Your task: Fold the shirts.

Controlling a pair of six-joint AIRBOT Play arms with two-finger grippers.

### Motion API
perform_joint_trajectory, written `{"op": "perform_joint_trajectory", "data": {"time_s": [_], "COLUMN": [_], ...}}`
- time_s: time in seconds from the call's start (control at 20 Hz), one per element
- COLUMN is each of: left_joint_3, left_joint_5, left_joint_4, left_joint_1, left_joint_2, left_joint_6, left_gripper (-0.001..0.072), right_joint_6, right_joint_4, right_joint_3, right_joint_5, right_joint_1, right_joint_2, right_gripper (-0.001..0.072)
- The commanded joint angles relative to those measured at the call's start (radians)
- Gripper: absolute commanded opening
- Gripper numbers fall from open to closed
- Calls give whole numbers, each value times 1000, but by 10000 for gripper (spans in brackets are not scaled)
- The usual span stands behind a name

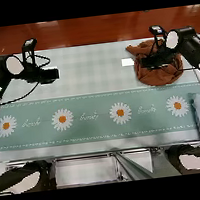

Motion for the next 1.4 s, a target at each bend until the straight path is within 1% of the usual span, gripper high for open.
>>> {"op": "perform_joint_trajectory", "data": {"time_s": [0.0, 0.6, 0.8, 0.9, 1.1, 1.15, 1.2, 1.25, 1.3, 1.35], "left_joint_3": [0, 0, 0, 0, 0, 0, 1, 0, 1, 0], "left_joint_5": [0, 0, 76, 79, 77, 74, 61, 41, 14, -33], "left_joint_4": [0, 0, 0, 0, 1, 4, 3, 7, 15, 27], "left_joint_1": [0, 0, 0, -3, 0, 2, 7, 8, 8, 8], "left_joint_2": [0, 0, 0, 0, 0, 0, 0, 0, 0, 3], "left_joint_6": [0, 0, 0, 0, 0, 0, -1, -2, -2, 4], "left_gripper": [25, 25, 25, 25, 27, 65, 257, 516, 507, 508], "right_joint_6": [0, 0, 0, 0, 0, 0, -5, -21, -33, -53], "right_joint_4": [0, 0, 0, 1, 5, 5, 2, 2, 4, 7], "right_joint_3": [0, 0, 0, 0, 0, 0, 0, 0, 0, 6], "right_joint_5": [0, 0, -3, -60, -67, -74, -92, -122, -163, -214], "right_joint_1": [0, 0, 0, 0, 0, 0, 0, 0, 0, 0], "right_joint_2": [0, 0, 0, 0, 1, 1, 1, 1, 1, 1], "right_gripper": [25, 25, 25, 25, 25, 25, 46, 225, 405, 412]}}
